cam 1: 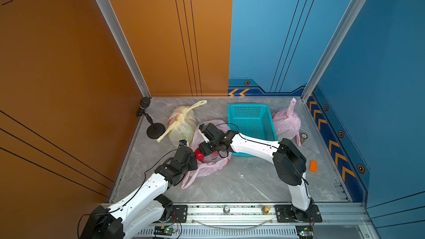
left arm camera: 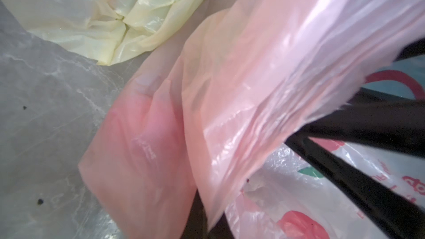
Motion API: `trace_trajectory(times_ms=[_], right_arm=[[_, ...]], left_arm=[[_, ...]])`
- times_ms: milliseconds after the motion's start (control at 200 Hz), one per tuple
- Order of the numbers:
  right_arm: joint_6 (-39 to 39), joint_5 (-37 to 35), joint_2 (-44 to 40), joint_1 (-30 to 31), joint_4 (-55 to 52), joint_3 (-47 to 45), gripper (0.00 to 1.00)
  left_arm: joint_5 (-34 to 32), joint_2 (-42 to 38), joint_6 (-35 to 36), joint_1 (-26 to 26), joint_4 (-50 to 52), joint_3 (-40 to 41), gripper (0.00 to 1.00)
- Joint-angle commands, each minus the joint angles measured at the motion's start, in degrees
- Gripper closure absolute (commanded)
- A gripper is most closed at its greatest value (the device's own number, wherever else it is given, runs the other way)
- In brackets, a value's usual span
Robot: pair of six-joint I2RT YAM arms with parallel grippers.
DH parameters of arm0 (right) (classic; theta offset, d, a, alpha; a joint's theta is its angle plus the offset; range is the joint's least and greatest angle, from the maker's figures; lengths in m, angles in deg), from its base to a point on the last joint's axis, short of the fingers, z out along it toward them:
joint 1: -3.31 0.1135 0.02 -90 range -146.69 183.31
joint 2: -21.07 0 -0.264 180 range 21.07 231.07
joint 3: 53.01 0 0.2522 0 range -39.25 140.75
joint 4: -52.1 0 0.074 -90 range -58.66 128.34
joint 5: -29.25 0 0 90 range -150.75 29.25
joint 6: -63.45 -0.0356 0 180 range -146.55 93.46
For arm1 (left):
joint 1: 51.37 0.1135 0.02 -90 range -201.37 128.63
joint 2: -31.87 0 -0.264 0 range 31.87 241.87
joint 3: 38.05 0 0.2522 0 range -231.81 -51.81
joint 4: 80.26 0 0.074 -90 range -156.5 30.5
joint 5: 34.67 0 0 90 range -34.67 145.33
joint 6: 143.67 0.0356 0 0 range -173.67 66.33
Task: Untie the knot of a plastic bag & take out the apple
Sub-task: Pick up the apple from the plastic bag.
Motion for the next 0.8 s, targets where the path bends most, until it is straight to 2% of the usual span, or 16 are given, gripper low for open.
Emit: trace_trajectory(times_ms=[0, 240, 431, 631, 721, 796], right_arm=[[-1.1, -0.6, 3.7, -0.5, 2.9, 2.2, 0.33], [-3.8, -3.4, 6.5, -0.5, 10.5, 2.3, 0.29], [-4.9, -2.4, 8.8, -0.6, 13.4, 3.4, 0.22], [-5.7, -3.3, 12.6, -0.8, 12.0, 6.3, 0.22], [-5.8, -3.9, 13.1, -0.9, 12.9, 6.2, 0.25], [-5.5, -3.6, 13.0, -0.9, 13.9, 5.9, 0.41]], left_arm=[[1.8, -1.8, -2.3, 1.9, -1.3, 1.5, 1.0], [8.0, -4.3, -5.1, 6.2, -5.9, 4.9, 1.0], [9.7, -3.8, -4.5, 6.6, -5.2, 4.1, 1.0], [10.6, -3.2, -4.3, 6.7, -5.6, 3.2, 1.0], [10.7, -2.7, -4.2, 6.7, -5.6, 2.9, 1.0], [10.7, -2.5, -4.1, 6.7, -5.6, 2.8, 1.0]])
